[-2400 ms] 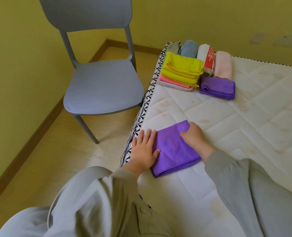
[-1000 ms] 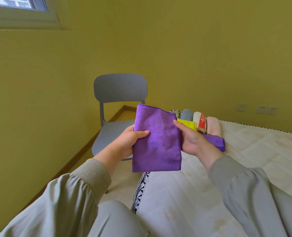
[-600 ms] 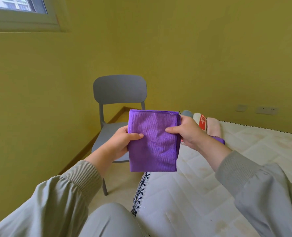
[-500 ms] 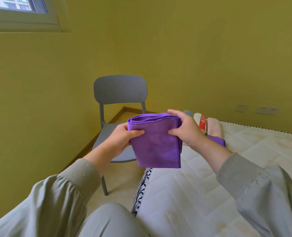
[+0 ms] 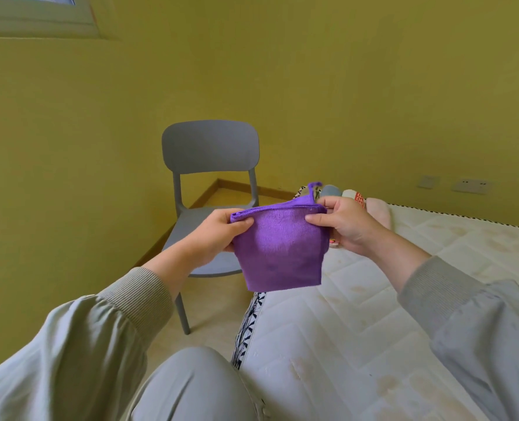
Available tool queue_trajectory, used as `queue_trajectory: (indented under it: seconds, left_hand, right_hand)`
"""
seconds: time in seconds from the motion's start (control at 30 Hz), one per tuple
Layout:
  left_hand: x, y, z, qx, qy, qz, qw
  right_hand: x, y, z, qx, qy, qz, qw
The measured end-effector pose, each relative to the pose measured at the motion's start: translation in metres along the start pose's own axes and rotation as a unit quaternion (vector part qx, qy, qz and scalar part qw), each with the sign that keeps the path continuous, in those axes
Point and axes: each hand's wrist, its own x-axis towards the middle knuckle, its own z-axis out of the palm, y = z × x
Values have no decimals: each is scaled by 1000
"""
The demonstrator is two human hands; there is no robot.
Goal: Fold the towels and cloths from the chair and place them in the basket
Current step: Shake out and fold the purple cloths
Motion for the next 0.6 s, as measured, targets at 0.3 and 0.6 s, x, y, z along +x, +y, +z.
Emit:
queue_trajectory:
  seconds: [0.3,0.6]
  left_hand:
    - [19,-68,47,-91,-17,-197,976]
    - [23,-188,94,247,48,-182,951]
  right_hand:
    - [-4,64,-28,-212,58,98,971]
    - [-5,194,-52,-349,162,251,888]
